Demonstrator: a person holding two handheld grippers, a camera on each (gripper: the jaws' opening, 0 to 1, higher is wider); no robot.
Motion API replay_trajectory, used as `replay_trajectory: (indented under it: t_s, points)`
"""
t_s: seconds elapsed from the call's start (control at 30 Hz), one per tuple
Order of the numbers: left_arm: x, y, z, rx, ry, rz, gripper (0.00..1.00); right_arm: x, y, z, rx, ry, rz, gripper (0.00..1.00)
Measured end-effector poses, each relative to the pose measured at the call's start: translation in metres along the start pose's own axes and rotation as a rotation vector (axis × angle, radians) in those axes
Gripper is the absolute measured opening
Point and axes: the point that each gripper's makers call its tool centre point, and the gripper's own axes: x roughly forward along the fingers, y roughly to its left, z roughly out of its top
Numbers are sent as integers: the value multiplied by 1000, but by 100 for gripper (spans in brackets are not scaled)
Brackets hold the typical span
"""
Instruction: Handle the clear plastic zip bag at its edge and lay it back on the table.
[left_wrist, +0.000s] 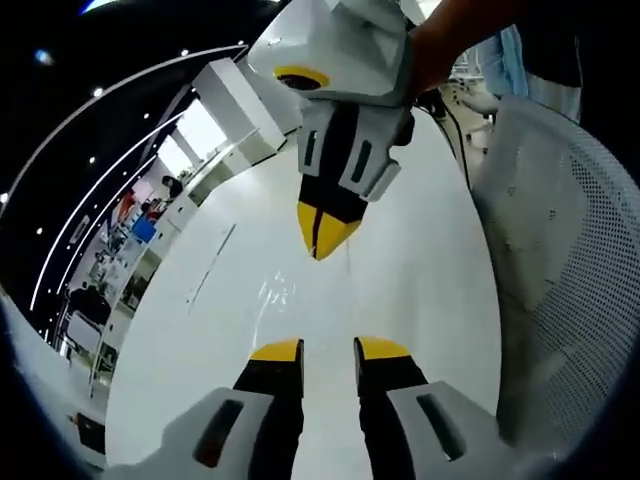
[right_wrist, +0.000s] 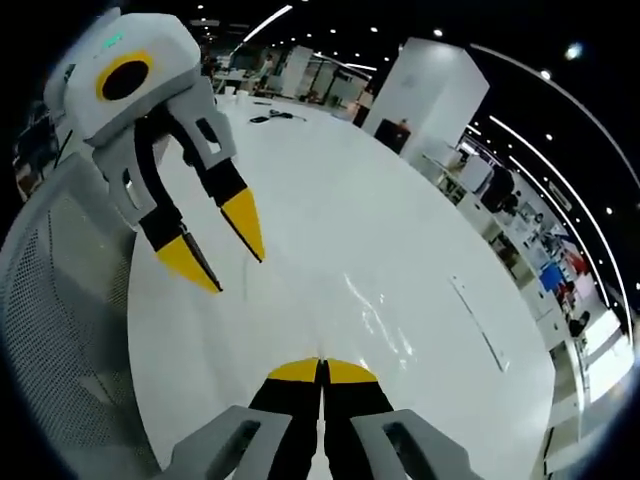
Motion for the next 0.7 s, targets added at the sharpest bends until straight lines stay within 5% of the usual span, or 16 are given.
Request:
replay_trajectory:
  t_s: [0.2, 0.7]
  points:
    - [-8, 10, -8, -47, -3, 37, 18, 3, -1, -5, 1, 18, -7, 0]
    - [-16, 0, -40, -80, 63, 33, 17, 16, -13, -11, 37, 45, -39, 0]
